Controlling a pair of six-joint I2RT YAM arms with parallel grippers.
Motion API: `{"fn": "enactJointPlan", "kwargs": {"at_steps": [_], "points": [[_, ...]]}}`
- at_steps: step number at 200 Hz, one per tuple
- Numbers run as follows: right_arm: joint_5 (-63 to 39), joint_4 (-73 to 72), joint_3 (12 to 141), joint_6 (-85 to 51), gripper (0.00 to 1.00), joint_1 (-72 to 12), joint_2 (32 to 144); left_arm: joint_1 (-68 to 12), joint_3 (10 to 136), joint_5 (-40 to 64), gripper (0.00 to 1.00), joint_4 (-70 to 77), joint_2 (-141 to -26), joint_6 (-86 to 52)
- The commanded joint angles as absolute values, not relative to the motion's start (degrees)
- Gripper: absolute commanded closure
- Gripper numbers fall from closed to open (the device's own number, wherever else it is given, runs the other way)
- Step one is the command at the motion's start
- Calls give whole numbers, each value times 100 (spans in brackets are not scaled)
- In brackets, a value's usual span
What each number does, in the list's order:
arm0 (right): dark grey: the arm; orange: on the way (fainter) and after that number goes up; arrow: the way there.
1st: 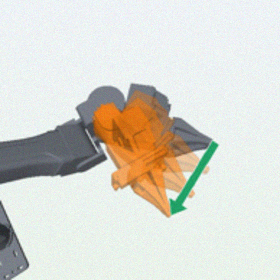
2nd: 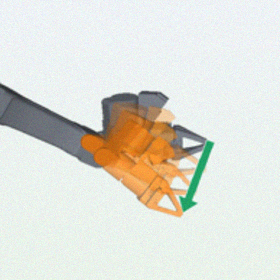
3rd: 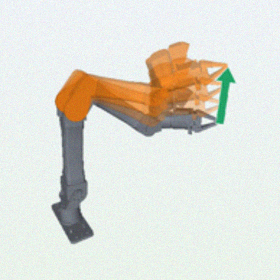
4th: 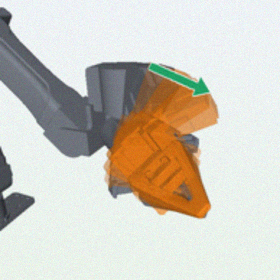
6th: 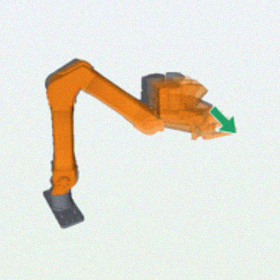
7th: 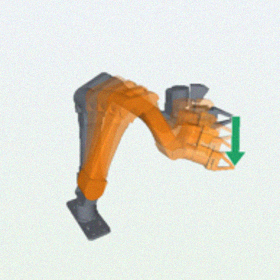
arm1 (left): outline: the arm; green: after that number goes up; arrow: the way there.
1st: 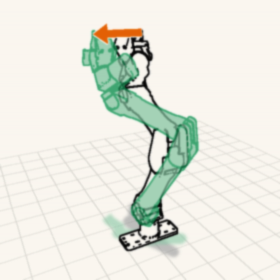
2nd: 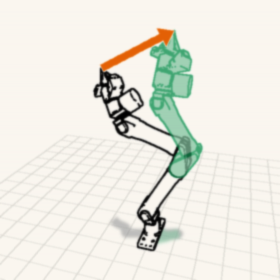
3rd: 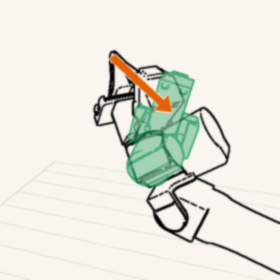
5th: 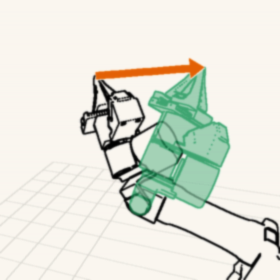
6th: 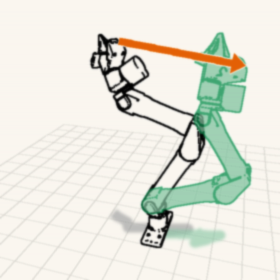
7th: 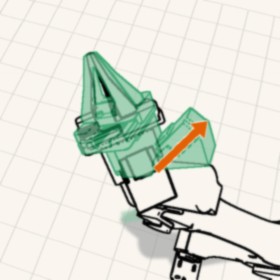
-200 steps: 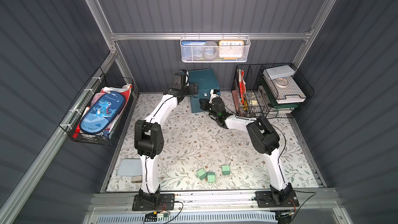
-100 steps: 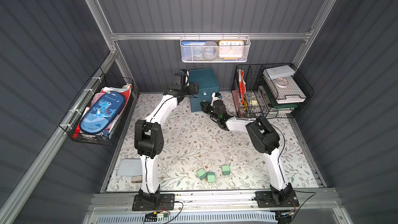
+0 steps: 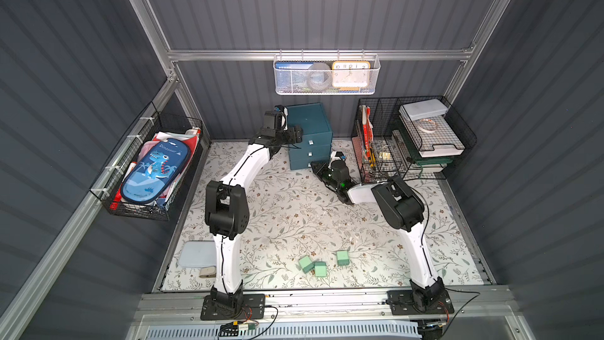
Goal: Place the plugs into the drawer by color
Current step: Open the drawer in the storage box.
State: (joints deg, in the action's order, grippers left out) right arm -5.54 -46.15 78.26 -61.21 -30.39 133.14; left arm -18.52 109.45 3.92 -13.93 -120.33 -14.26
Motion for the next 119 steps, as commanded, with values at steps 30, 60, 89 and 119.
{"fn": "enactJointPlan", "kwargs": {"at_steps": [30,60,89,119], "points": [[-466,-4529,8333,-6292,67,-2998,13660,-1846,10855,495,12,-2215,-12403,-1327],[-439,-4474,8486,-6326,67,-2990,13802,-1846,10846,484,11,-2215,-12410,-1324],[-457,-4468,8505,-6346,67,-2996,13885,-1846,10846,495,11,-2208,-12410,-1319],[-421,-4473,8485,-6328,68,-2994,13983,-1846,10846,501,11,-2206,-12412,-1323]]}}
